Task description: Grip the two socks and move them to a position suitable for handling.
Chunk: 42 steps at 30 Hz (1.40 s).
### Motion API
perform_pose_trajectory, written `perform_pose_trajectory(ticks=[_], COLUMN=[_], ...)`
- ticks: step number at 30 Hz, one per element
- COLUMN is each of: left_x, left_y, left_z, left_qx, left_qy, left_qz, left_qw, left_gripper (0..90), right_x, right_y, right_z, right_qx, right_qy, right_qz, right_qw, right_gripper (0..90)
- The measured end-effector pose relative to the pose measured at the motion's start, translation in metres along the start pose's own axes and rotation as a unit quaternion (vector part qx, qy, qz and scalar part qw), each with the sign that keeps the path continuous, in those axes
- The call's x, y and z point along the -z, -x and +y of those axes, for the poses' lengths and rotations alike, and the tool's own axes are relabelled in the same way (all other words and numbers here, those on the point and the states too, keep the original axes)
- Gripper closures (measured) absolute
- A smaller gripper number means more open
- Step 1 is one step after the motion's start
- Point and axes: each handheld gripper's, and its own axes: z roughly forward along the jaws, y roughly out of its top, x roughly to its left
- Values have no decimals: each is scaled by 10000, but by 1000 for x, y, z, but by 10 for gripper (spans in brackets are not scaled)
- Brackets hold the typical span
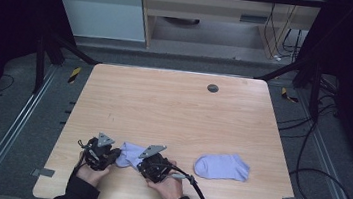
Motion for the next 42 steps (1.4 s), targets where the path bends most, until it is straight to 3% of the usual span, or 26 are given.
perform_pose_trajectory(ticks=[5, 6, 9, 15, 25, 34, 37, 42], left_x=[1, 1, 1, 1, 1, 1, 3, 9], left_y=[-1, -1, -1, -1, -1, -2, -3, -6], left_z=[0, 0, 0, 0, 0, 0, 0, -1], left_qx=[-39, -45, -81, -98, -185, -127, -101, 117], left_qy=[-7, -18, -30, -36, -44, 9, 66, 243], left_qz=[-18, -26, -37, -50, -40, -42, -36, 6], left_qw=[10000, 10000, 10000, 9999, 9998, 9999, 9999, 9996], left_gripper=[865, 865, 866, 866, 865, 855, 798, 691], right_x=[9, 17, 26, 31, 19, 11, 13, 20], right_y=[3, 10, 20, 34, 59, 72, 75, 79], right_z=[3, 6, 9, 16, 26, 30, 30, 29], right_qx=[-94, -305, -584, -775, -1075, -942, -882, -942], right_qy=[260, 569, 867, 1088, 1112, 824, 839, 792], right_qz=[22, -26, -199, -487, -972, -1310, -1408, -1427], right_qw=[9996, 9979, 9943, 9898, 9832, 9835, 9825, 9821], right_gripper=[867, 866, 865, 864, 860, 830, 773, 702])
